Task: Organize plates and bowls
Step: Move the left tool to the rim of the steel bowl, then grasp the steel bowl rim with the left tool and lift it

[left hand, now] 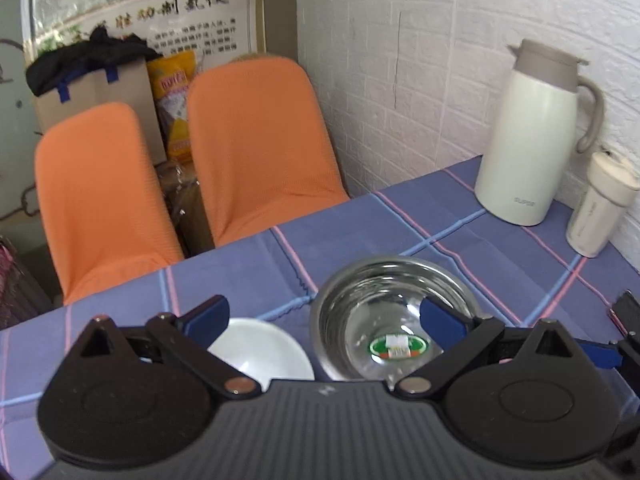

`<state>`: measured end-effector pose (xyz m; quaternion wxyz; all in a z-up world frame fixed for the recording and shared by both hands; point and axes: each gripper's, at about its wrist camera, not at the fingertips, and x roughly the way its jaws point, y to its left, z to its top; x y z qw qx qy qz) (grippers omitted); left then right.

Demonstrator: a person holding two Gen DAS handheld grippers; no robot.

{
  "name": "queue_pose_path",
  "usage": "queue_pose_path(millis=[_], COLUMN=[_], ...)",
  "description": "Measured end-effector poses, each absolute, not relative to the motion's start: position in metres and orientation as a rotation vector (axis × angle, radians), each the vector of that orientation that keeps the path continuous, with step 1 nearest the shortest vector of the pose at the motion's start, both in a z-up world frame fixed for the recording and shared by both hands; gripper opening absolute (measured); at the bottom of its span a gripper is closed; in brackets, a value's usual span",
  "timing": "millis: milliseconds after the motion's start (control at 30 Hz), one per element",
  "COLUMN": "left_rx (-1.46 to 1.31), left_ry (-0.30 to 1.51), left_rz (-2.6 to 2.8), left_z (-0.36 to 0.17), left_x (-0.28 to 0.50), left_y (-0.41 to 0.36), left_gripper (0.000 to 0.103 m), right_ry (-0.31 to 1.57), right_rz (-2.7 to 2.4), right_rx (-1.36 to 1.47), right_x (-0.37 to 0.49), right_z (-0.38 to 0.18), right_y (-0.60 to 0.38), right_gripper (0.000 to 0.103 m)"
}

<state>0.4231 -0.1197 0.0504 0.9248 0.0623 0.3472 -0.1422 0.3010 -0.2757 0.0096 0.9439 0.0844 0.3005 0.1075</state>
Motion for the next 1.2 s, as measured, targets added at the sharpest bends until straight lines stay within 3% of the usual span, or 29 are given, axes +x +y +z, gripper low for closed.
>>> queue_pose_path(millis=[233,567,667,733,833,1200], left_rx=[0.175,0.124,0.138,0.139,0.186,0.125], left_ry=[0.850,0.903,0.918,0.946,0.928,0.978], left_rz=[-0.379,-0.495,-0.498,-0.516,-0.512,-0.556], left_z=[0.007,-0.018,-0.024,-0.027,-0.029,-0.020], left_x=[0.489,0.508,0.508,0.509,0.502,0.488], left_y=[-0.141,-0.142,-0.145,-0.146,-0.151,-0.150], left_gripper=[0.100,0.100,0.091,0.064,0.057,0.056], right_ry=[0.685,0.743,0.743,0.741,0.738,0.739], right_rz=[0.176,0.173,0.180,0.175,0.197,0.258], right_rx=[0.110,0.088,0.082,0.060,0.084,0.102], right_x=[0.357,0.382,0.380,0.380,0.377,0.352], right_z=[-0.003,-0.023,-0.029,-0.029,-0.028,-0.010], right_y=[-0.264,-0.255,-0.254,-0.251,-0.249,-0.237], right_gripper=[0.088,0.088,0.088,0.088,0.088,0.089])
